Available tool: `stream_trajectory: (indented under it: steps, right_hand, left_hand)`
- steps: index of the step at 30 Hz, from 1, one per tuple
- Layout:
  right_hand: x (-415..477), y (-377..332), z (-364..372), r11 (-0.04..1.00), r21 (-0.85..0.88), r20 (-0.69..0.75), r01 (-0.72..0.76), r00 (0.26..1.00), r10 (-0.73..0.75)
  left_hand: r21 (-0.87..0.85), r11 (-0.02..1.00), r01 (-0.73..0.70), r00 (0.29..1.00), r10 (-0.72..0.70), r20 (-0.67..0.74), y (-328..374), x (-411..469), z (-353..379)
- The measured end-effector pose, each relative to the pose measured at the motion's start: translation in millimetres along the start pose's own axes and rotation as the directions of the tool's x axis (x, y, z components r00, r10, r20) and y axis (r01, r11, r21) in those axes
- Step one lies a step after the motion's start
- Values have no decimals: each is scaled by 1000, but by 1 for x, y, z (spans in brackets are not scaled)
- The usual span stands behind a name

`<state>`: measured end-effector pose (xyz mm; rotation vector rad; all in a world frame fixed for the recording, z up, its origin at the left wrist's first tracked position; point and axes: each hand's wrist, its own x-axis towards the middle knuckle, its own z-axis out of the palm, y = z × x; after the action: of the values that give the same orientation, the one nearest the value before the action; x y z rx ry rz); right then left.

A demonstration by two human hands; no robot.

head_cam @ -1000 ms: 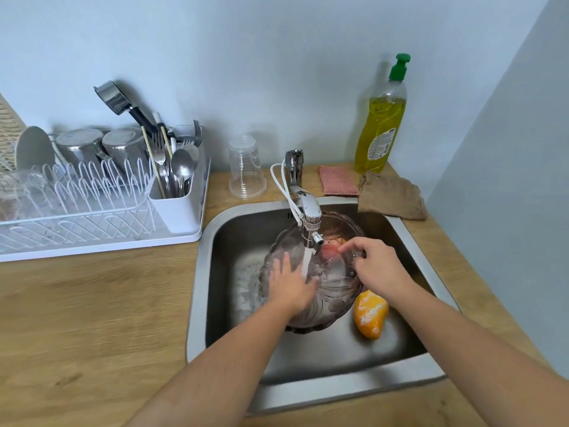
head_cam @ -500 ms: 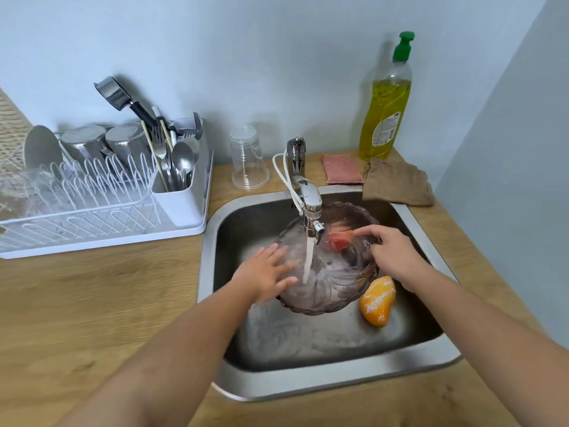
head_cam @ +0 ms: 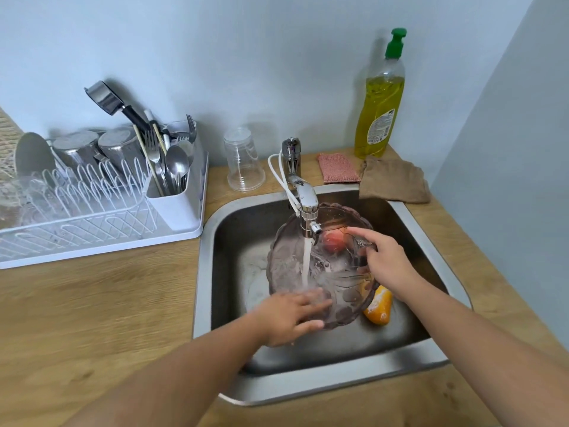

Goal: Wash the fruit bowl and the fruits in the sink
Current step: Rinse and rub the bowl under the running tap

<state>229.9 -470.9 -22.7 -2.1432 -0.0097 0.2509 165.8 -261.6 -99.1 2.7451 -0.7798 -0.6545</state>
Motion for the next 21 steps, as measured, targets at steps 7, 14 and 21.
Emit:
stream_trajectory:
  steps: [7,14,21]
  right_hand:
    - [1,-5,2,997,-68,-96,-25,995,18]
    - [5,-11,0,983,-181,-107,14,994,-34]
    - [-1,-6,-1,976,-211,-66,55,995,-70]
  left_hand:
    - [138,940,311,946,-291,-144,-34,22,-20]
    - [-512,847,145,971,-222,-93,46,36,6]
    - [78,997,27,999,-24,-30,-24,5,9]
